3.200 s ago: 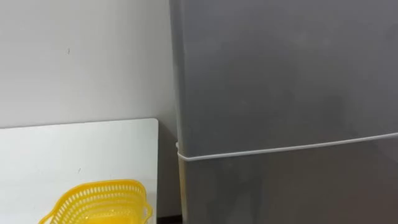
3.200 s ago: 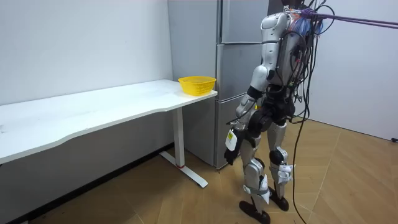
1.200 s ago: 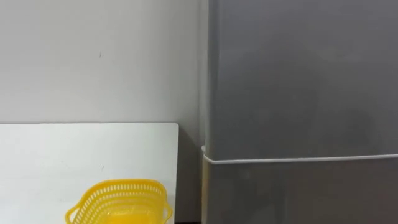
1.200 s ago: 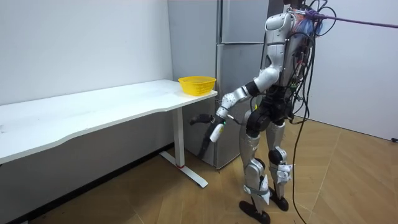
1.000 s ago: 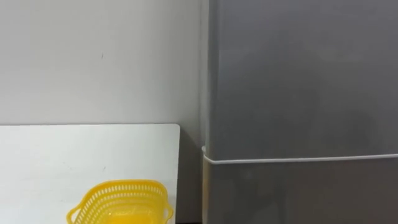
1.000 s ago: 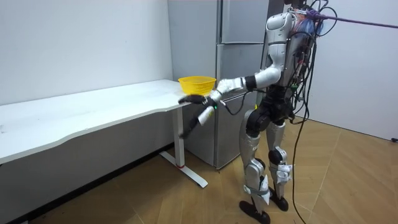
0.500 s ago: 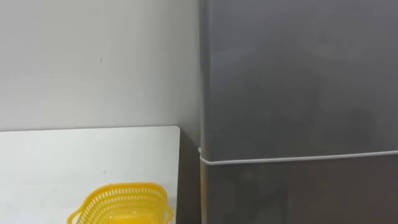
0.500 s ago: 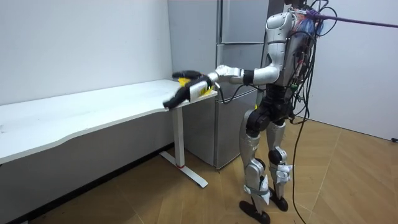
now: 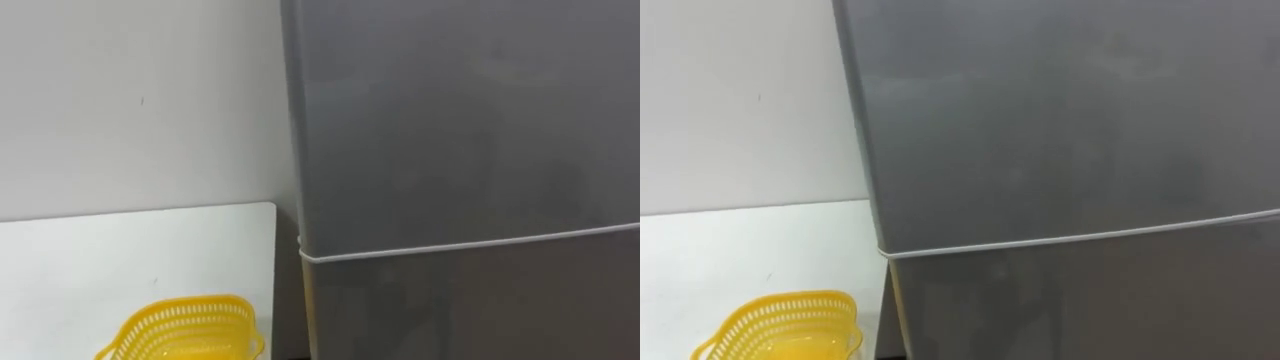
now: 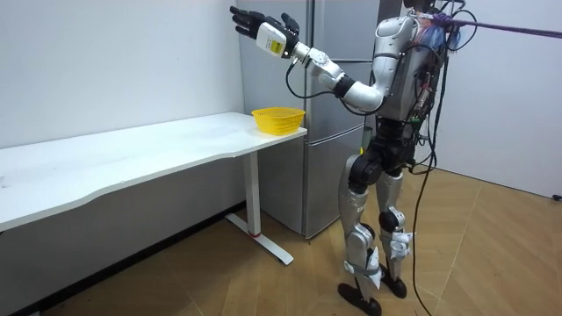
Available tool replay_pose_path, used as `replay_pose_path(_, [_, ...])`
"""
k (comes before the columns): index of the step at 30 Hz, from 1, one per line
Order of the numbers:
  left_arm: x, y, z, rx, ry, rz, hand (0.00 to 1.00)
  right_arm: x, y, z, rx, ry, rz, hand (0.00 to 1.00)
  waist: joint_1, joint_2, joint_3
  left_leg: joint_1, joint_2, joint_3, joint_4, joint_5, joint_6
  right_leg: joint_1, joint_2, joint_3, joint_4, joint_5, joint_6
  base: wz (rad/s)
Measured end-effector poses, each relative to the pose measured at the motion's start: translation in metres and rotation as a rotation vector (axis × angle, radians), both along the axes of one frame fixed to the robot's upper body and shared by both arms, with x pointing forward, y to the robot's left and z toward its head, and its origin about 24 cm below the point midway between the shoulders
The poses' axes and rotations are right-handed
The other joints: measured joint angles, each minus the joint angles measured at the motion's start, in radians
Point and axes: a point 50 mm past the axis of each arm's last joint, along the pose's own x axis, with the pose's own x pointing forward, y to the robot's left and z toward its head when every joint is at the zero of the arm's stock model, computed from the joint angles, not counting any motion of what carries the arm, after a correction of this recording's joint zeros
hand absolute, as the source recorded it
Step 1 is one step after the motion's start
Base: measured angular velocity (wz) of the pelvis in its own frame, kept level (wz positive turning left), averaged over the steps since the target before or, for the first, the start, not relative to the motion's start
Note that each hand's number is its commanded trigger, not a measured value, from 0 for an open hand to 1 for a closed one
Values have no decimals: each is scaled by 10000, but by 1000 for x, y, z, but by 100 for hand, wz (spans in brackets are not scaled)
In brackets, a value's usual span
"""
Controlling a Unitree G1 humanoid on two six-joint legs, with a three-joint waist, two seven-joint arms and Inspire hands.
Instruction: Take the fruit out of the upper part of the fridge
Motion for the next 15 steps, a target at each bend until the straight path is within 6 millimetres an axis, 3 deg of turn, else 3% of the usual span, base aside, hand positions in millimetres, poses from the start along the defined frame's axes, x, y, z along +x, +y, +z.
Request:
replay_pose_path(3, [7, -9, 7, 925, -169, -1149, 0, -2, 0, 0, 180, 113, -96, 0, -83, -39, 22, -104, -2, 11, 129, 0, 1, -26, -11, 6, -3, 1, 0, 0])
replay_pose_path(6, [16, -24, 15, 1892, -395, -2421, 0, 0, 0, 0, 234, 151, -78, 0, -132, -39, -5, -175, -1, 84, 144, 1, 4, -159, -12, 108, 20, 2, 1, -5])
replay_pose_path(15, [27, -54, 15, 3791, -367, -5110, 0, 3, -6, 2, 174, 126, -239, 0, -486, 286, -40, -195, 18, 126, 124, 2, 5, -224, 11, 275, 57, 3, -2, -4])
